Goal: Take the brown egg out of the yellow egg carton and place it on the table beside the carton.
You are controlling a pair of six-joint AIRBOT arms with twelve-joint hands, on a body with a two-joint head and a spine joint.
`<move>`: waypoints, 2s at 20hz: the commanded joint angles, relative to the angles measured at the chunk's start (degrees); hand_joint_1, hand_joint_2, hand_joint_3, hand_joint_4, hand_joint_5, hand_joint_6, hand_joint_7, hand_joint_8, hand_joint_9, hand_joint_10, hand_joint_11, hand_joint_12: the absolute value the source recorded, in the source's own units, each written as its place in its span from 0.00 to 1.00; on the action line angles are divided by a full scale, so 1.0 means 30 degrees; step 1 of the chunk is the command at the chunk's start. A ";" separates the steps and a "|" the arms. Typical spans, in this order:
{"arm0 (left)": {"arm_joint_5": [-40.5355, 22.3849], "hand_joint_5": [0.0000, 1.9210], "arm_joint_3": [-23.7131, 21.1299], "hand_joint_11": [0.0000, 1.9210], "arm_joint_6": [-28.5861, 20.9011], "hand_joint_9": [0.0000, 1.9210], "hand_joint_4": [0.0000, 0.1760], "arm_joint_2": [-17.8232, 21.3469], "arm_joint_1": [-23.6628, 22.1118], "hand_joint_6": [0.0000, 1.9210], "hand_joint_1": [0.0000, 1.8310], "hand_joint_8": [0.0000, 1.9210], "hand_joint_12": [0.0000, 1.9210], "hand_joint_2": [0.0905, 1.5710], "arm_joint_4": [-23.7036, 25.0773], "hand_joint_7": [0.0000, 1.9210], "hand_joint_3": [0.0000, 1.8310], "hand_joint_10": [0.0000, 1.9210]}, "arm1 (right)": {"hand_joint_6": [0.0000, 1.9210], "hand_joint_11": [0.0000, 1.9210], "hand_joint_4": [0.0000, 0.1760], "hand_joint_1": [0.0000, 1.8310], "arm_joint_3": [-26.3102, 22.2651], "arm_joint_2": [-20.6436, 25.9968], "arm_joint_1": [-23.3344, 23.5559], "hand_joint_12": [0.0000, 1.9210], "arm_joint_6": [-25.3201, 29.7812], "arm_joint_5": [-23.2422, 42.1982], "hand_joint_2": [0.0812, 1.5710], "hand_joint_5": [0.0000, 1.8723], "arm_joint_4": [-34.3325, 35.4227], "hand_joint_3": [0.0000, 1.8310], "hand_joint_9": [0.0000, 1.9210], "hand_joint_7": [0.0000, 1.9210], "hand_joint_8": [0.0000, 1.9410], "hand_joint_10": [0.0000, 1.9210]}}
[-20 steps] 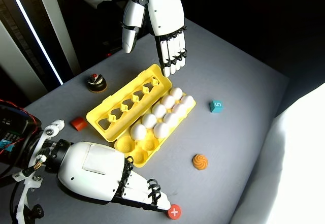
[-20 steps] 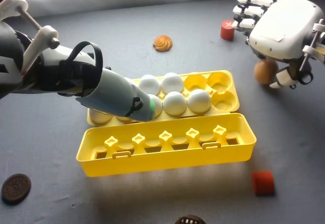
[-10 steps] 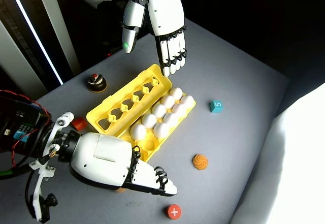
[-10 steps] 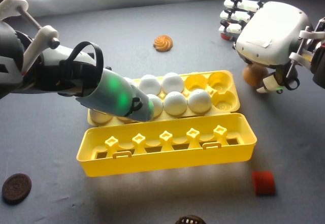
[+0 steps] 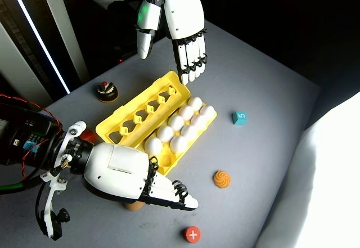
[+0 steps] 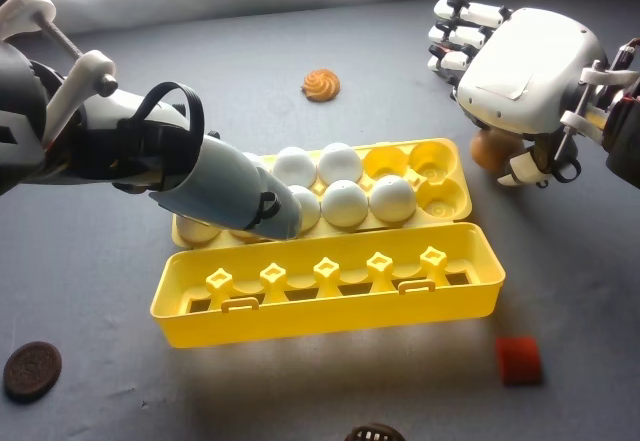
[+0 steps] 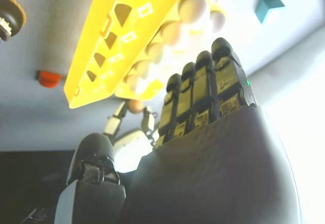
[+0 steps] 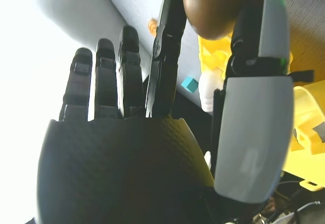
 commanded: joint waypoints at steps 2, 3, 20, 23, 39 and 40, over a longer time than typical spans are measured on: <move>-0.0703 0.04 0.0074 0.00 -0.0003 0.02 0.00 0.0039 -0.0236 0.00 0.00 0.00 0.05 0.76 0.0937 0.03 0.00 0.00 | 0.28 0.00 0.00 0.64 0.0095 0.0099 0.0047 0.00 -0.0257 0.1858 0.62 0.66 -0.0363 0.00 0.09 0.19 0.00 0.00; -0.0703 0.04 0.0078 0.00 -0.0003 0.02 0.00 0.0039 -0.0238 0.00 0.00 0.00 0.05 0.76 0.0948 0.03 0.00 0.00 | 0.28 0.00 0.00 0.64 0.0093 0.0104 0.0026 0.00 -0.0257 0.1865 0.62 0.66 -0.0361 0.00 0.09 0.19 0.00 0.00; -0.0708 0.05 0.0093 0.00 -0.0003 0.03 0.00 0.0039 -0.0246 0.00 0.00 0.00 0.09 0.76 0.0971 0.04 0.00 0.00 | 0.00 0.00 0.37 0.48 0.0123 0.0935 0.0219 0.00 -0.0416 0.1835 0.51 0.53 -0.0363 0.00 0.00 0.17 0.00 0.00; -0.0708 0.05 0.0101 0.00 -0.0005 0.03 0.00 0.0039 -0.0259 0.00 0.00 0.00 0.09 0.76 0.0971 0.04 0.00 0.00 | 0.00 0.00 0.37 0.48 -0.0161 0.1426 0.0546 0.00 -0.0414 0.1755 0.50 0.53 -0.0361 0.00 0.00 0.18 0.01 0.00; -0.0844 0.06 0.0145 0.00 0.0608 0.04 0.00 -0.0014 -0.0467 0.00 0.00 0.00 0.10 0.76 0.1229 0.05 0.00 0.00 | 0.33 0.23 0.00 0.25 -0.9718 1.0372 0.2779 0.55 -0.5452 0.1191 0.61 0.57 0.7454 0.00 0.40 0.49 0.28 0.30; -0.0846 0.05 0.0145 0.00 0.0671 0.04 0.00 -0.0020 -0.0477 0.00 0.00 0.00 0.09 0.76 0.1231 0.05 0.00 0.00 | 0.84 0.29 0.00 0.16 -1.0079 1.0651 0.3063 0.91 -0.6312 0.1210 0.66 0.56 0.8271 0.00 0.45 0.54 0.77 0.84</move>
